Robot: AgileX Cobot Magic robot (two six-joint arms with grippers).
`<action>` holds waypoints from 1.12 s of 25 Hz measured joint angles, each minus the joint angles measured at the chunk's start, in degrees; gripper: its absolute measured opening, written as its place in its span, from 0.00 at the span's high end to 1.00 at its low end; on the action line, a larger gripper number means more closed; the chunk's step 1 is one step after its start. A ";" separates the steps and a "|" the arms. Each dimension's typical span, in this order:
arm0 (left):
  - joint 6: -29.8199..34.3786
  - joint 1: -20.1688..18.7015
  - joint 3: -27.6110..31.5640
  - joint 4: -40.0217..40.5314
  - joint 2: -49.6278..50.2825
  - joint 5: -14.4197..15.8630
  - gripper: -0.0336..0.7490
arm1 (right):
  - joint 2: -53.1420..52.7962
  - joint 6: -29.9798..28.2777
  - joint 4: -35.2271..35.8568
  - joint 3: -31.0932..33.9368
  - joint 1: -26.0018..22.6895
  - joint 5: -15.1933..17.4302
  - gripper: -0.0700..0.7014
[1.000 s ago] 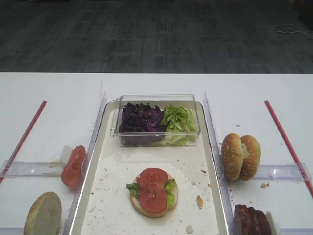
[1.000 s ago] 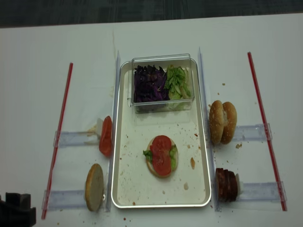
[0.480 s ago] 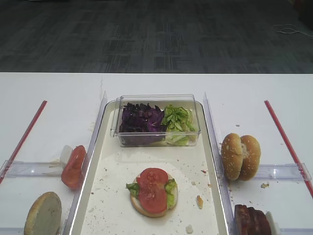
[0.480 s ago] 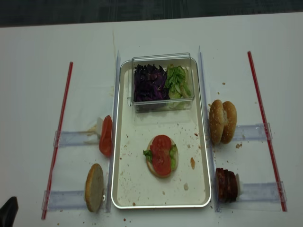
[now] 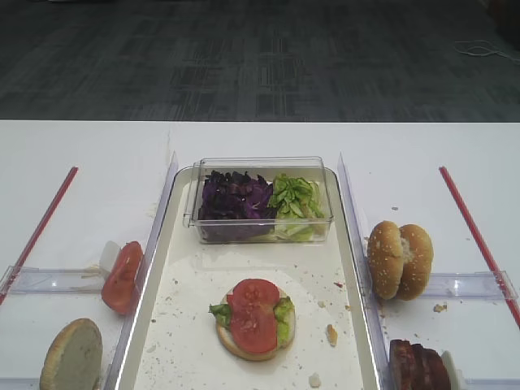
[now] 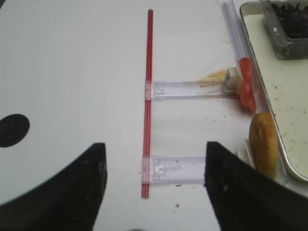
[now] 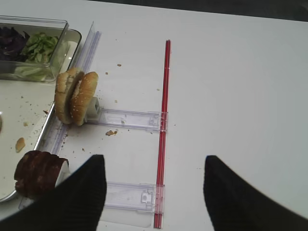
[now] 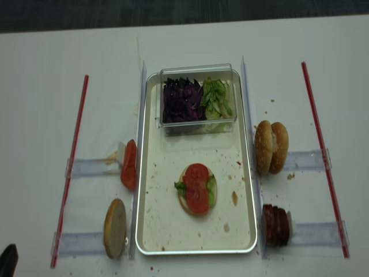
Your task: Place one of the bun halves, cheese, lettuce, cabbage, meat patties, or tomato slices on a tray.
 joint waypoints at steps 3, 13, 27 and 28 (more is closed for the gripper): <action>0.00 0.00 0.00 0.00 0.00 0.00 0.39 | 0.00 0.00 0.00 0.00 0.00 0.00 0.28; 0.00 0.00 0.00 0.00 -0.13 0.00 0.39 | 0.00 0.00 0.00 0.00 0.00 0.00 0.28; 0.00 0.00 0.00 0.00 -0.13 0.00 0.39 | 0.00 0.00 0.00 0.00 0.00 0.00 0.28; 0.00 0.00 0.00 0.00 -0.13 0.00 0.39 | 0.00 0.00 0.00 0.00 0.00 0.00 0.28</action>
